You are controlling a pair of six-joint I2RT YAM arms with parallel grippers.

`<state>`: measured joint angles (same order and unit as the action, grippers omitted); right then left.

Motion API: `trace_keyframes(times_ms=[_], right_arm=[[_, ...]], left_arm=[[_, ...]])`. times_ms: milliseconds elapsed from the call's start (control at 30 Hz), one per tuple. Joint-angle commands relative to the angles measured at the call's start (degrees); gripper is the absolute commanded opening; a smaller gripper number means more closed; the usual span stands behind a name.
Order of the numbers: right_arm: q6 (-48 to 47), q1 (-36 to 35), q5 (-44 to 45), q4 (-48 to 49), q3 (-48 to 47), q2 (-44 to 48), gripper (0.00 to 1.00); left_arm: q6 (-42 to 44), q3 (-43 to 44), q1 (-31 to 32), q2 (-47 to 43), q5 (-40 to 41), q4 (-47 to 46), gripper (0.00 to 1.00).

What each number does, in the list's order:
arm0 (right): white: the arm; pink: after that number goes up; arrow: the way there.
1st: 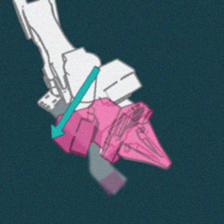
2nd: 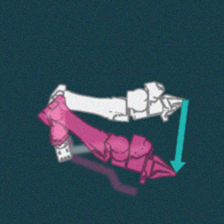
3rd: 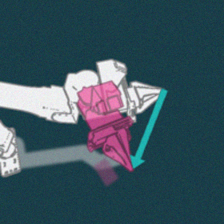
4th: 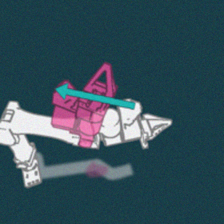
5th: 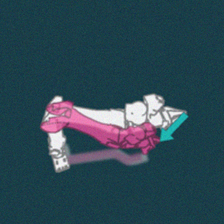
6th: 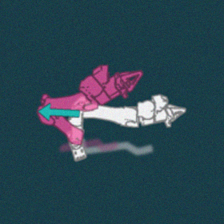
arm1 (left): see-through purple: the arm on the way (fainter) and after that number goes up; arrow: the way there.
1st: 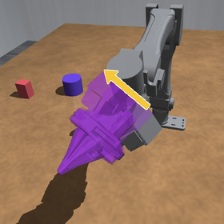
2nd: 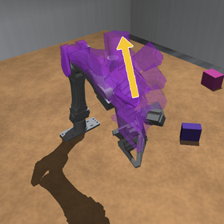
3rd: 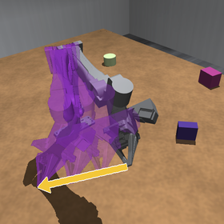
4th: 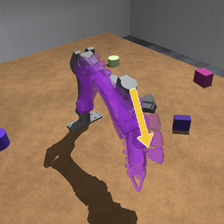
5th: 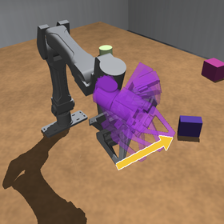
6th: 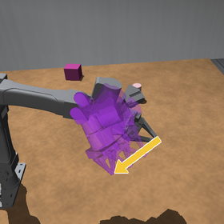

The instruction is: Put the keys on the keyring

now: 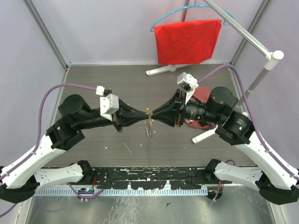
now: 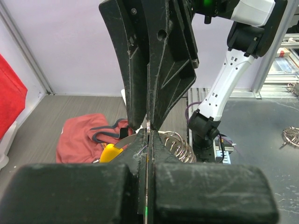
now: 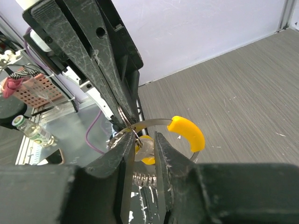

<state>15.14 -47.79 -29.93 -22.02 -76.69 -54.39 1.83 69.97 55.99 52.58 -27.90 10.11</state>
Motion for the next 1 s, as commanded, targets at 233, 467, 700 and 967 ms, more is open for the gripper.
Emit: trace_keyframes(times_ms=[233,467,700,967], right_arm=[[-7.37,-0.12,2.11,5.16,-0.36,4.98,0.41],[-10.62,-0.17,-2.15,8.04,0.37,4.55,0.44],[-11.99,-0.15,-6.85,7.48,0.11,2.43,0.41],[-12.39,-0.16,-8.04,6.84,0.31,1.67,0.34]], left_arm=[[-0.68,-0.03,0.25,-0.77,-1.22,-4.4,0.0],[-1.25,0.45,0.21,0.38,-2.52,-4.44,0.0],[-1.56,0.75,0.18,0.8,-3.7,-4.4,0.0],[-1.64,0.9,0.18,1.06,-4.4,-4.4,0.0]])
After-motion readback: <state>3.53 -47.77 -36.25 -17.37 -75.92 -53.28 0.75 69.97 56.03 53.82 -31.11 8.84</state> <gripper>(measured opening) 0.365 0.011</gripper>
